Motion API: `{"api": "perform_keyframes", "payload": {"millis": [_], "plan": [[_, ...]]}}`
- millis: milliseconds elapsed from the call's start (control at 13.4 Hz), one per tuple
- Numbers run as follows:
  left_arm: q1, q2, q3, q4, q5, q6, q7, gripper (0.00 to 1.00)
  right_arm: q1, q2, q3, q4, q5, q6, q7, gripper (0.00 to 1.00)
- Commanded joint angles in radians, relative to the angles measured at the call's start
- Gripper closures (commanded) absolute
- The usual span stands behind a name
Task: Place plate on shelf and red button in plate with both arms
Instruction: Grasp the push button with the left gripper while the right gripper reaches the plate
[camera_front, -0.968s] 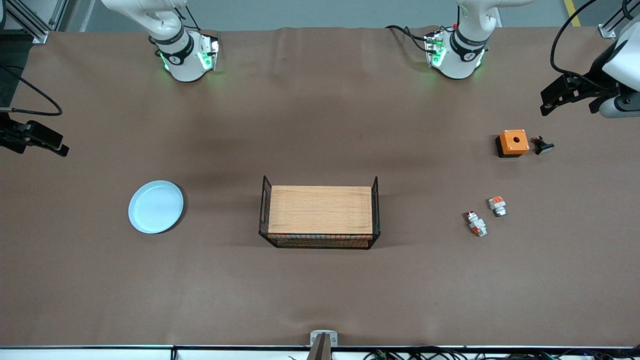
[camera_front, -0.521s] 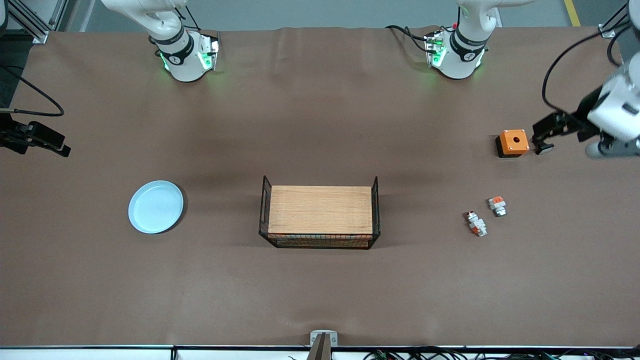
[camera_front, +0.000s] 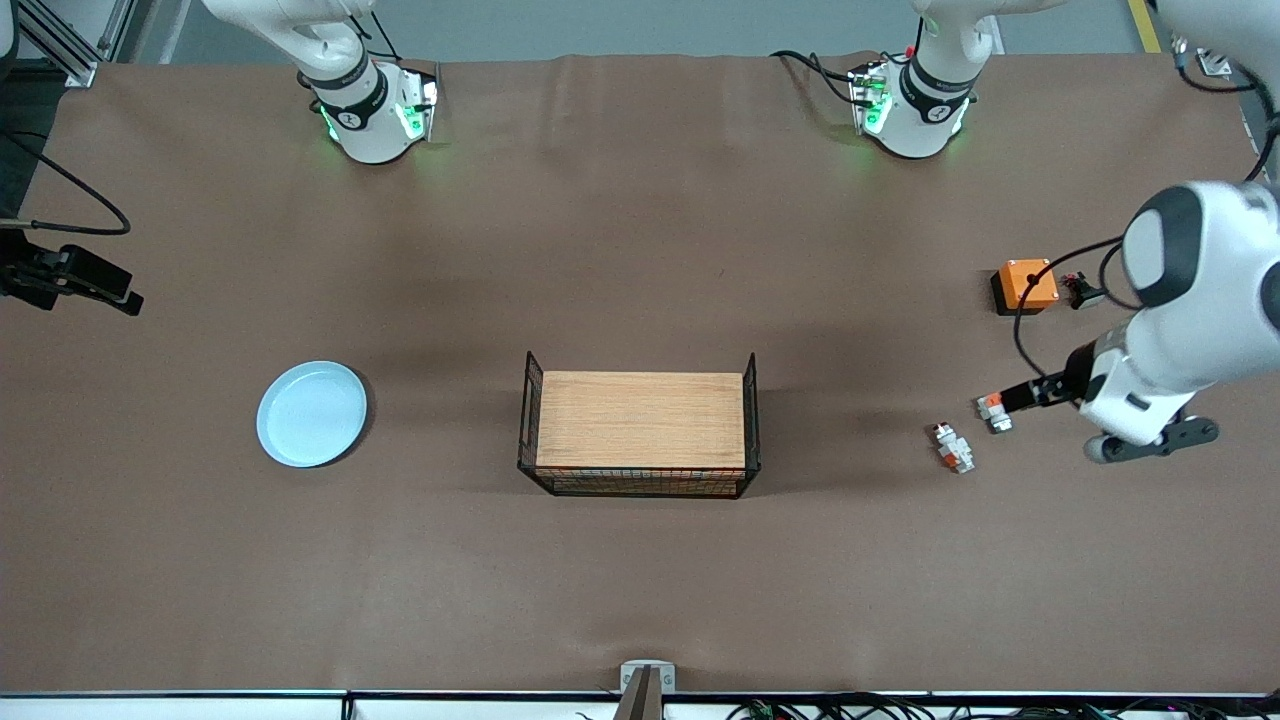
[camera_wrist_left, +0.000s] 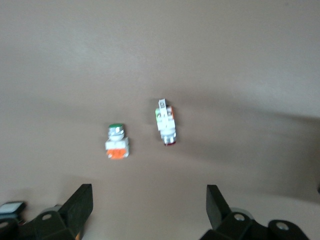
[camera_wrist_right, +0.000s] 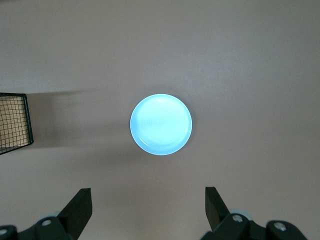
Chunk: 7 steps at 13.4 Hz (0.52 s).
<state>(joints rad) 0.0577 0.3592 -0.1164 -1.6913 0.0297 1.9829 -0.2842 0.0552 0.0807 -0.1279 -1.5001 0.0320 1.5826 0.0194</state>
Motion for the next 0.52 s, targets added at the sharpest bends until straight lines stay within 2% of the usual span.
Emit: {"api": "perform_keyframes", "payload": {"millis": [0, 298, 447], "plan": [[0.004, 0.082, -0.005, 0.010, 0.007, 0.062, -0.038, 0.00, 0.014, 0.066, -0.010, 0.029, -0.018, -0.013, 0.004, 0.00], [-0.003, 0.202, -0.003, 0.012, 0.019, 0.200, -0.147, 0.00, 0.031, 0.178, -0.009, 0.029, -0.067, -0.016, 0.005, 0.00], [0.004, 0.249, -0.003, 0.013, 0.018, 0.264, -0.165, 0.00, 0.020, 0.197, -0.009, -0.005, -0.067, -0.048, 0.025, 0.00]]}}
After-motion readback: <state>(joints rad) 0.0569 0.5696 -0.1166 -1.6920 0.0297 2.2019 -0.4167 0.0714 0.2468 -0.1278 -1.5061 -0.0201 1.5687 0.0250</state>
